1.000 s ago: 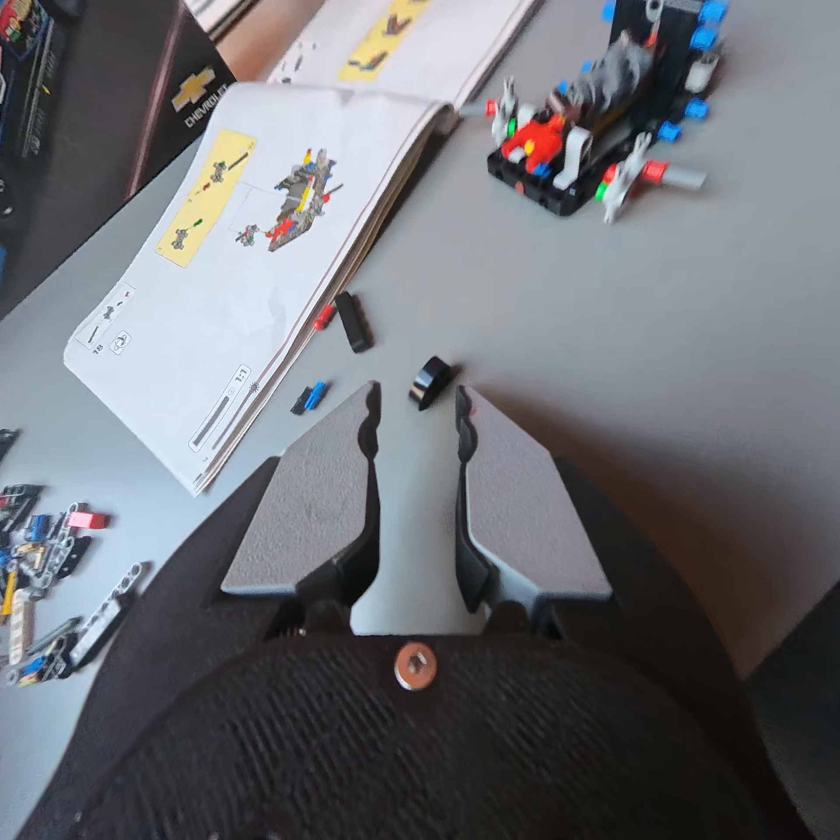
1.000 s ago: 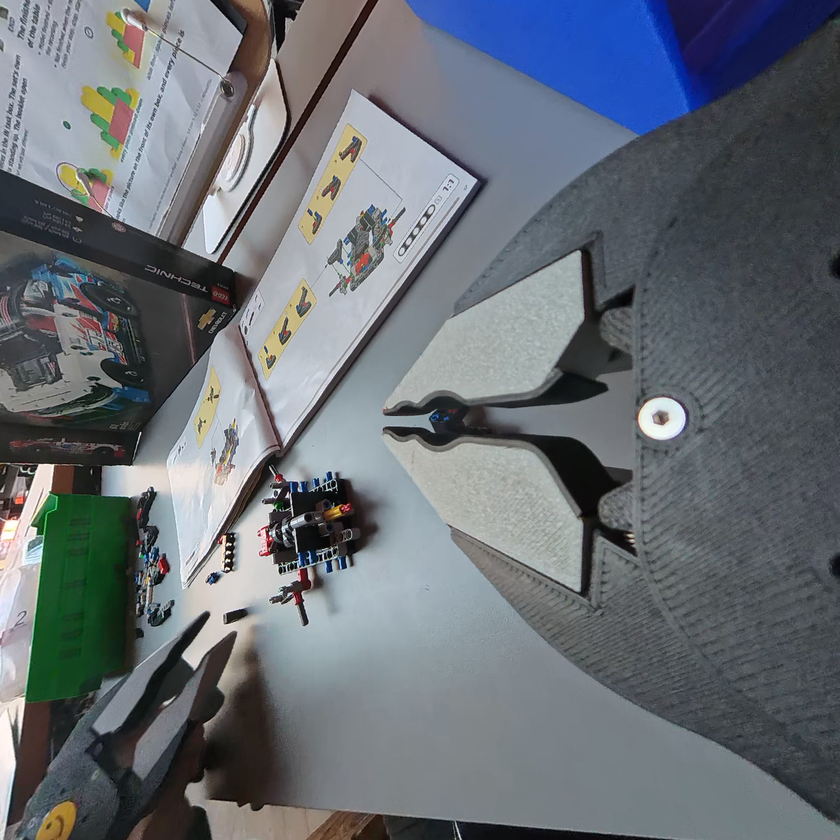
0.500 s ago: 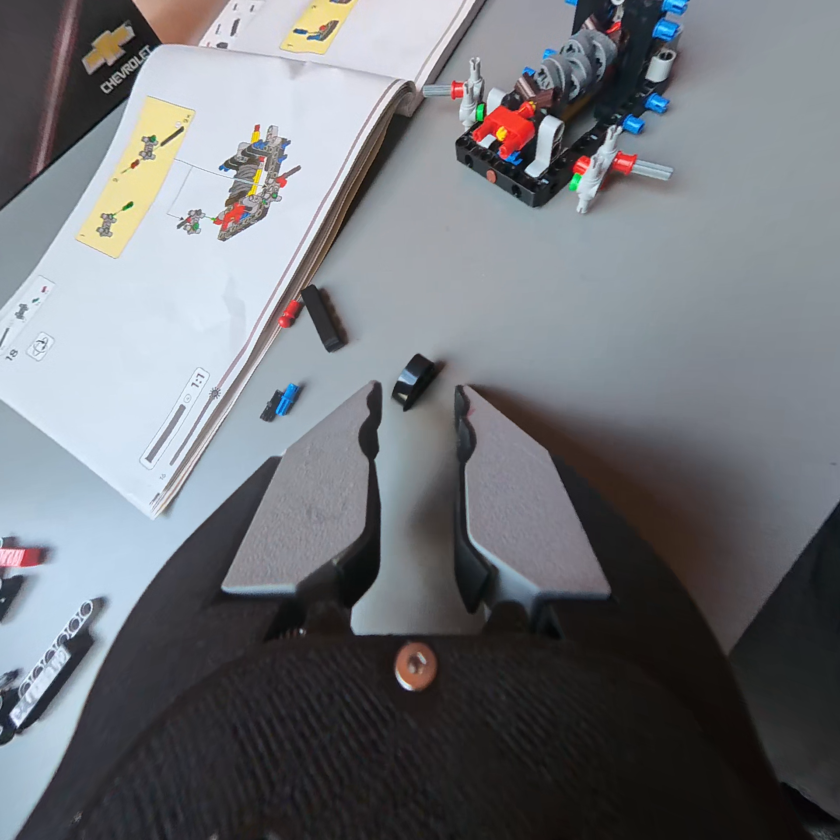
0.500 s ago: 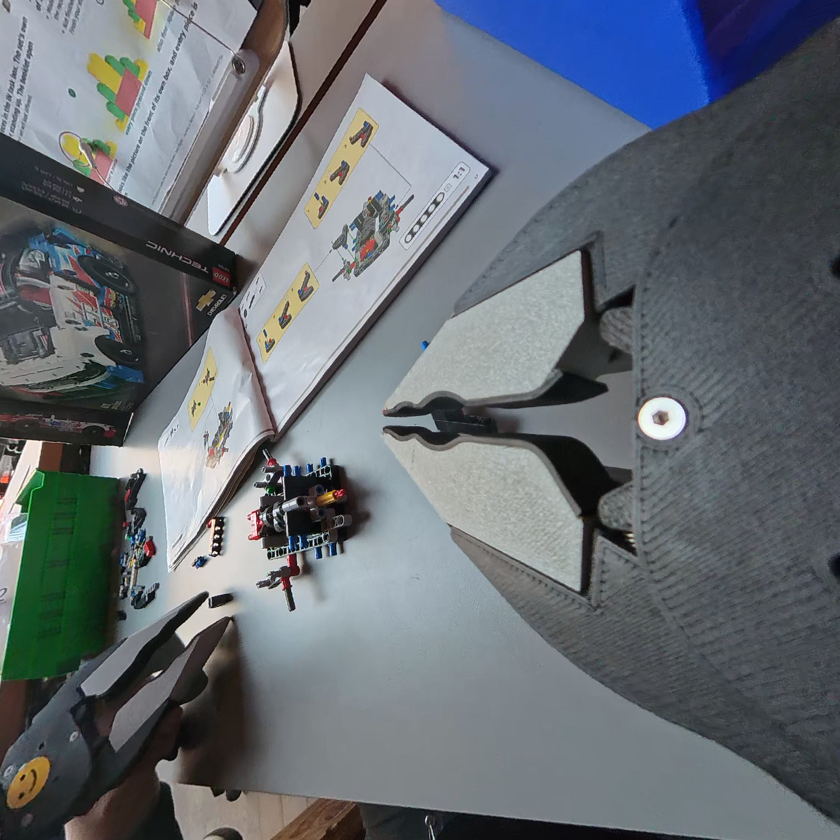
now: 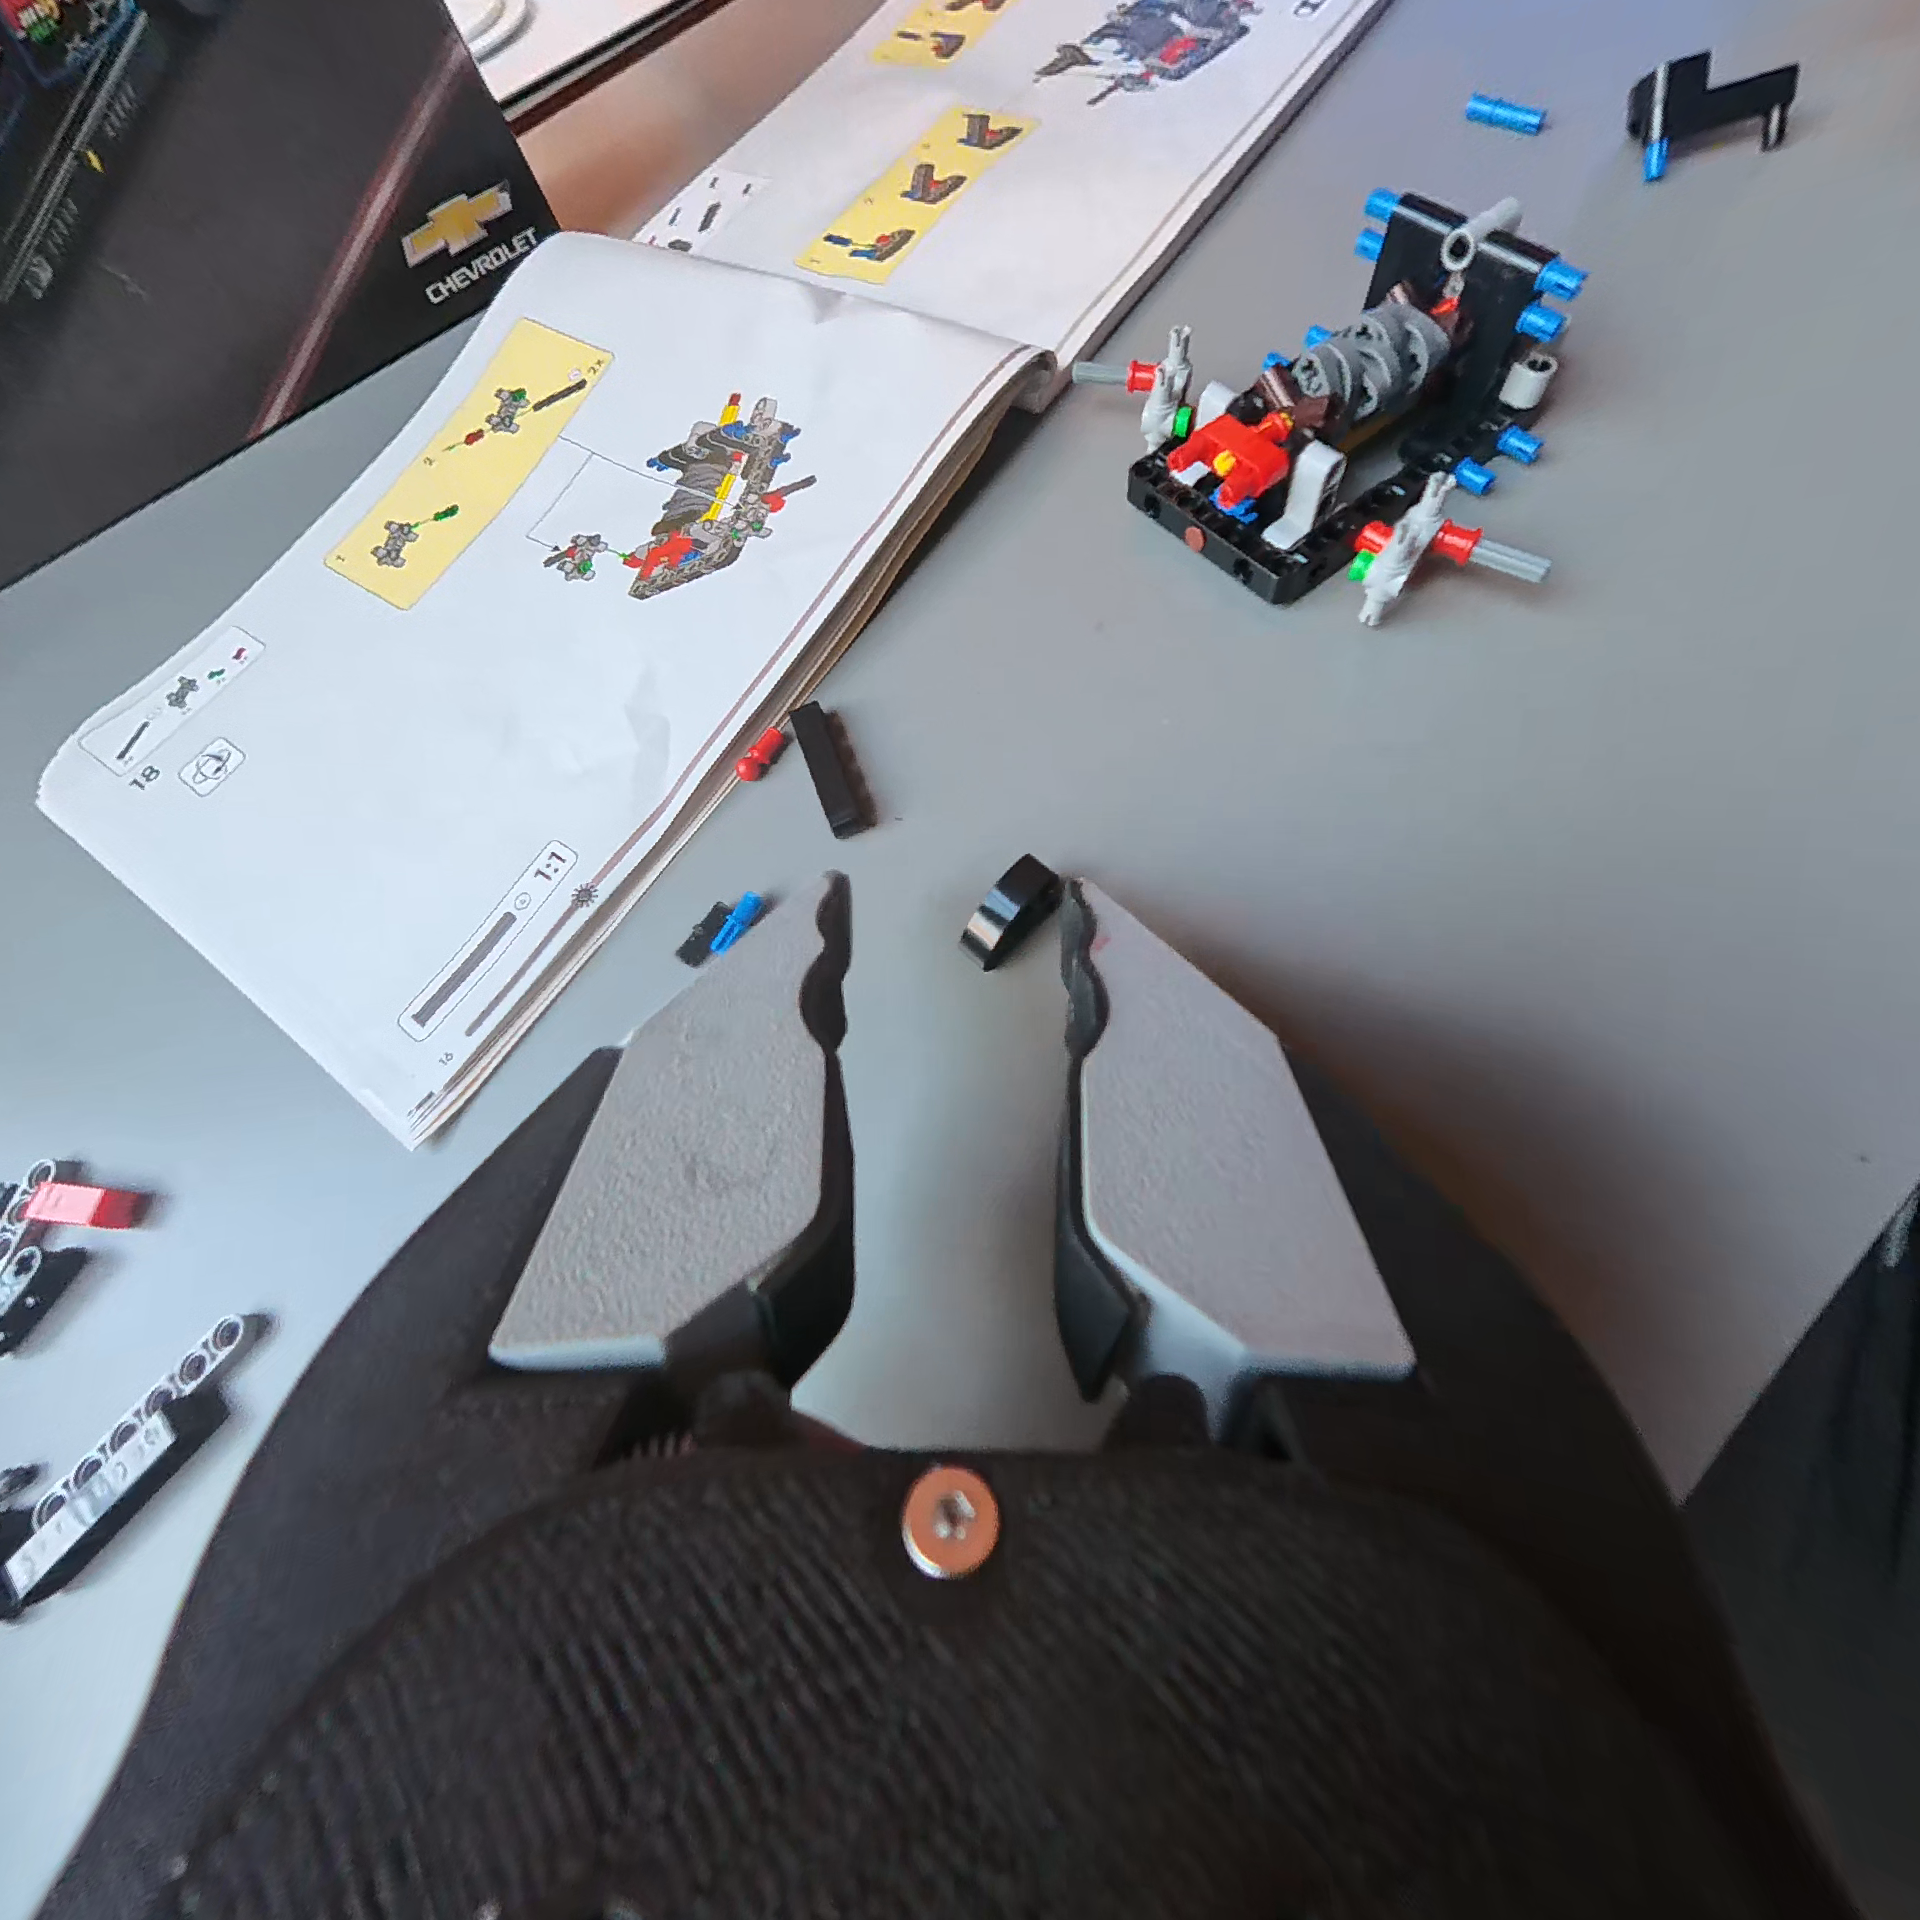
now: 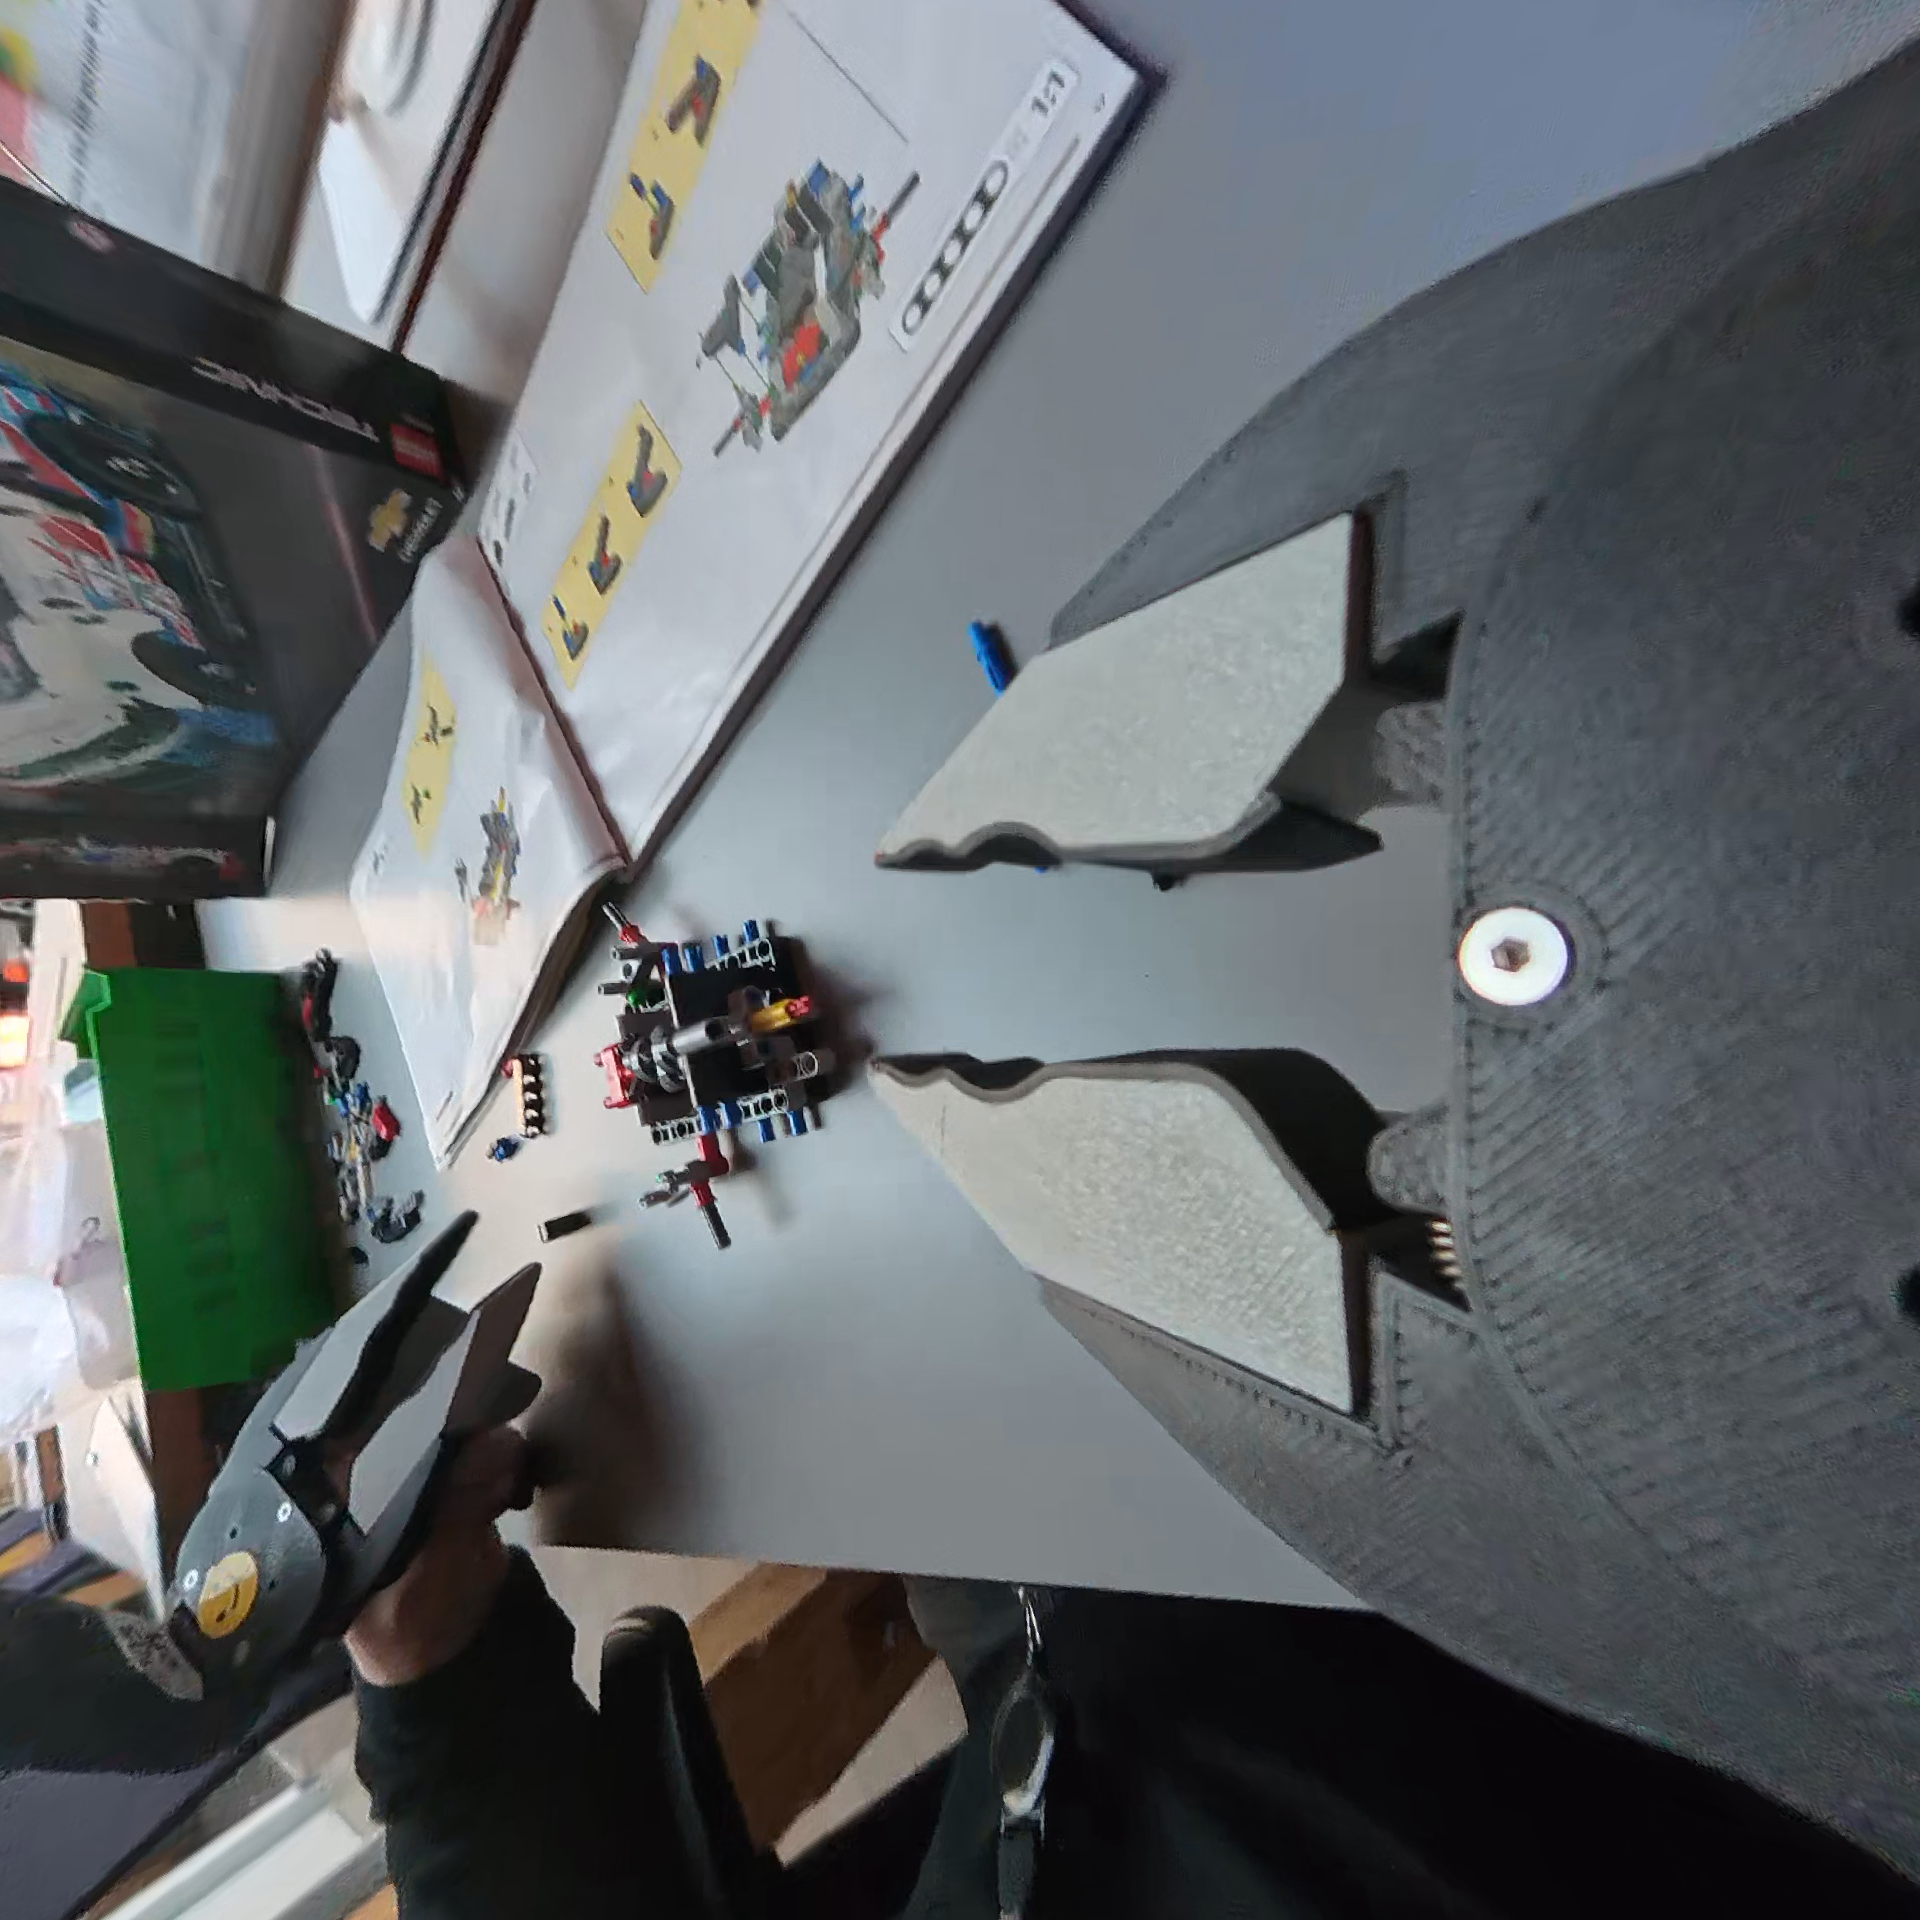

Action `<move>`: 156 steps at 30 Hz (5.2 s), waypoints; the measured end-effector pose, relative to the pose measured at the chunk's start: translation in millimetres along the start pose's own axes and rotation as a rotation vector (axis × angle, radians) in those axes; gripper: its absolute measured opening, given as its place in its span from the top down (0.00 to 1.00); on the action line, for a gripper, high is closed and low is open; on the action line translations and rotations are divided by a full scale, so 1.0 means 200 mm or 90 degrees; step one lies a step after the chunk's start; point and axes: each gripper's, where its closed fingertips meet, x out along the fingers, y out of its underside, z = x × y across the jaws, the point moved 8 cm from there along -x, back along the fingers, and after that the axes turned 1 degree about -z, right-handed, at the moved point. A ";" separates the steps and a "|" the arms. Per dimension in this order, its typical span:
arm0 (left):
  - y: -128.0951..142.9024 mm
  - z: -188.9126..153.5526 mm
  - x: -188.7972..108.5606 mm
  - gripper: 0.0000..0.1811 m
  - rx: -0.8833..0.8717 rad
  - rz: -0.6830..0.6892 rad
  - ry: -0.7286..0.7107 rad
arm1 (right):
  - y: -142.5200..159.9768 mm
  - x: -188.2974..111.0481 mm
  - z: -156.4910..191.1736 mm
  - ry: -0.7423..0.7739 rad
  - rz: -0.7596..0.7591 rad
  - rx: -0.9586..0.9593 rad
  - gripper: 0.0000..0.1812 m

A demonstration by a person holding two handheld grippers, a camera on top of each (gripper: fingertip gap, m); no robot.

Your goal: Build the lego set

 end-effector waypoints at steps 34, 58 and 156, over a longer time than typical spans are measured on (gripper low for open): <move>0.01 -0.04 0.02 0.80 0.043 0.029 0.015 | 0.01 0.01 0.04 -0.015 0.028 -0.044 0.96; 0.01 -0.02 0.10 0.88 -0.021 0.083 0.099 | 0.00 -0.02 -0.04 0.087 0.003 -0.046 0.77; -0.19 -0.79 0.14 0.97 0.667 -0.155 -0.012 | -0.07 0.55 0.52 -0.232 0.137 -0.117 0.91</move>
